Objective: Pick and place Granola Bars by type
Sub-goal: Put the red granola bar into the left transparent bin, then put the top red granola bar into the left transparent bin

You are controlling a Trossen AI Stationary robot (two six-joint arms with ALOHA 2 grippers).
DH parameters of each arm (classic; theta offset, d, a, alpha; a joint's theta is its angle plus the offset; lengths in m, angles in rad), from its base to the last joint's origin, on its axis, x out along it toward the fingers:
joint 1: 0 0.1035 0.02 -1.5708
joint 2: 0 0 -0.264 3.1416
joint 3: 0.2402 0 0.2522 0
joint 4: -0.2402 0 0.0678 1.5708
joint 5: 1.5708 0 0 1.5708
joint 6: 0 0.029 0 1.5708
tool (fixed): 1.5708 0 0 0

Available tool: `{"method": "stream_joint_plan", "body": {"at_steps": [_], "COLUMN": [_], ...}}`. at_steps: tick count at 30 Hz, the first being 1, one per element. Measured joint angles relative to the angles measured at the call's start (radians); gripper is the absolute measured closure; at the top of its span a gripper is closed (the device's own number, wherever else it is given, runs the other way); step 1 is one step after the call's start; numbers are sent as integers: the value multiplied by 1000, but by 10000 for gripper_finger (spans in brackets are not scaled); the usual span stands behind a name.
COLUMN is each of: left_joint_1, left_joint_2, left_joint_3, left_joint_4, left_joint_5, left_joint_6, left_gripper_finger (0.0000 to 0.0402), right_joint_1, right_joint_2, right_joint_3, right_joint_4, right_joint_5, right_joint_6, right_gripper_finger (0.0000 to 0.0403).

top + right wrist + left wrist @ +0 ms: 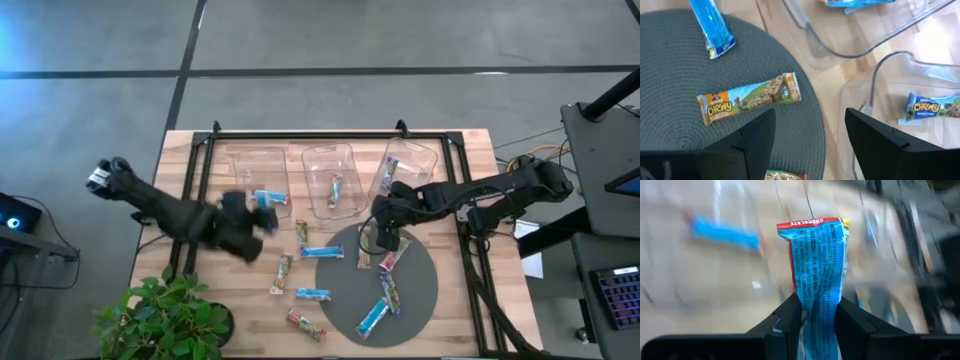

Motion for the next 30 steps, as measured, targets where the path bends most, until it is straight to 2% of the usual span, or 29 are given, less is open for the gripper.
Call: {"method": "stream_joint_plan", "body": {"at_steps": [2,4,9,12,14,19,26,30], "left_joint_1": [105,231,544,645,652,624,611,566], "left_joint_2": [-37,-57,-40,-26,-24,-24,-24,-28], "left_joint_3": [-11,-26,-79,-95,-93,-65,-65,-6], "left_joint_4": [-3,-2,14,58,100,103,81,97], "left_joint_5": [-1,41,236,365,390,309,347,367], "left_joint_6": [102,243,540,670,724,774,790,814], "left_gripper_finger": [318,318,317,317,317,306,232,213], "right_joint_1": [-12,-23,-31,-30,-30,-30,-31,-31], "right_joint_2": [-6,-6,-6,-6,-6,-5,-5,-5], "right_joint_3": [0,0,0,0,0,0,0,0], "right_joint_4": [5,8,7,5,5,5,5,5], "right_joint_5": [0,0,0,-1,0,3,25,26], "right_joint_6": [0,0,3,11,25,52,50,39], "right_gripper_finger": [173,172,172,173,174,174,174,175]}}
